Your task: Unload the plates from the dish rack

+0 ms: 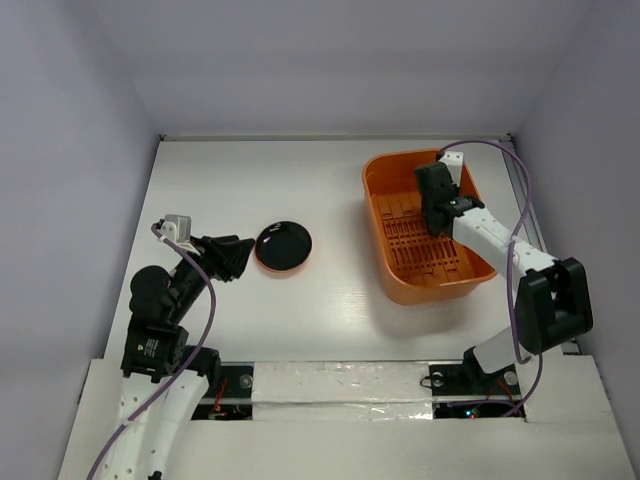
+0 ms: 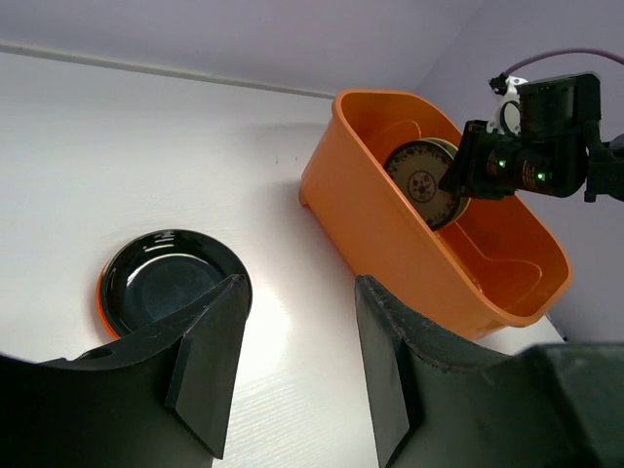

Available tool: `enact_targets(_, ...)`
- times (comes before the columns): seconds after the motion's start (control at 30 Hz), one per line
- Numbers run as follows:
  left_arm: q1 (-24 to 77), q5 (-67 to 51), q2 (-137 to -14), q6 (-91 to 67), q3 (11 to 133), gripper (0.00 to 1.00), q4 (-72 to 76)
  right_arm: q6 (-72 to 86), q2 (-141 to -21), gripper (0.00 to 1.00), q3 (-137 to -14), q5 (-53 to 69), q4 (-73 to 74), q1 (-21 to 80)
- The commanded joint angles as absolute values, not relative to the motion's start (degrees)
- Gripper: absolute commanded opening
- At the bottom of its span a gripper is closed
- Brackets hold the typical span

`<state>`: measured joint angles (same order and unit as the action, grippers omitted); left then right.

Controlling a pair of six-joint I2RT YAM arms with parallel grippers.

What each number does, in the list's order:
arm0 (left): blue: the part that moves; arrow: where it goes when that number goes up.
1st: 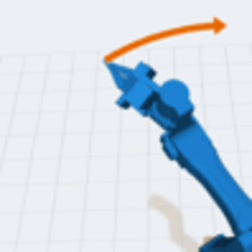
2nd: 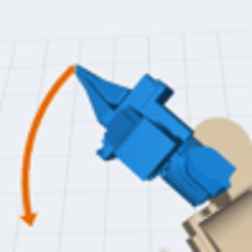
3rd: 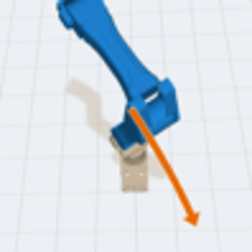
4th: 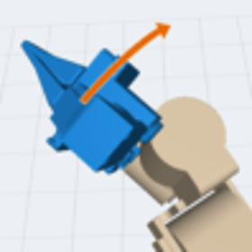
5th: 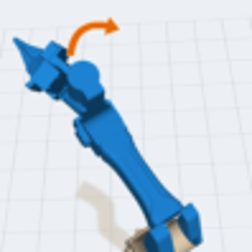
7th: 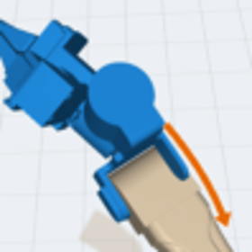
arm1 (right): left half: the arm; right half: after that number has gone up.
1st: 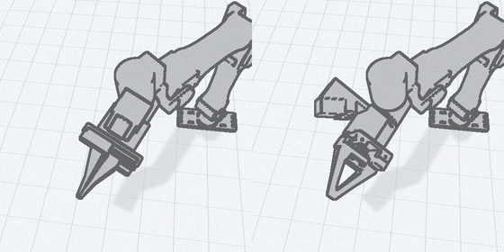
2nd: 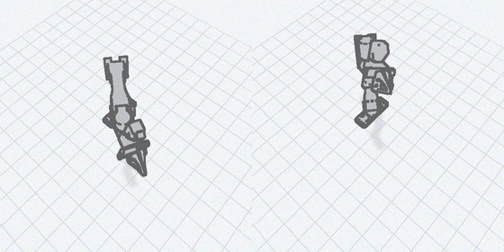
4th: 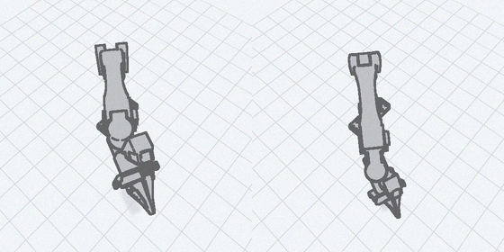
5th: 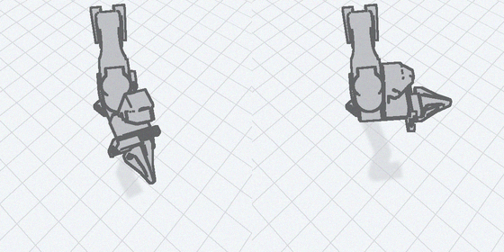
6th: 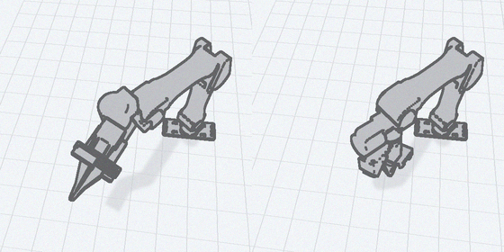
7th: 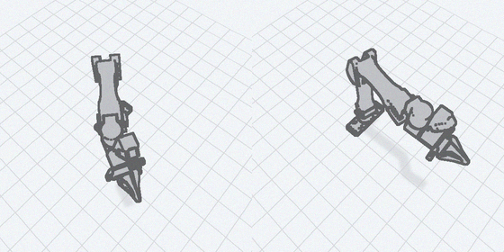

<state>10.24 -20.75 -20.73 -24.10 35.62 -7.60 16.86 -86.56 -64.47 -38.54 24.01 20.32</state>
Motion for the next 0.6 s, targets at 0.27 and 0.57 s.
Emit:
enact_targets(0.27, 9.93, -21.18, -20.13, -24.26, 35.33, 0.45, -5.18, 14.15, -83.32, 0.14, -68.47, -37.88, 23.55, 20.04)
enact_targets(0.57, 9.93, -21.09, -20.04, -24.26, 35.33, 0.45, -5.18, 12.75, -75.24, 0.06, -73.38, -38.59, 27.68, 23.55)
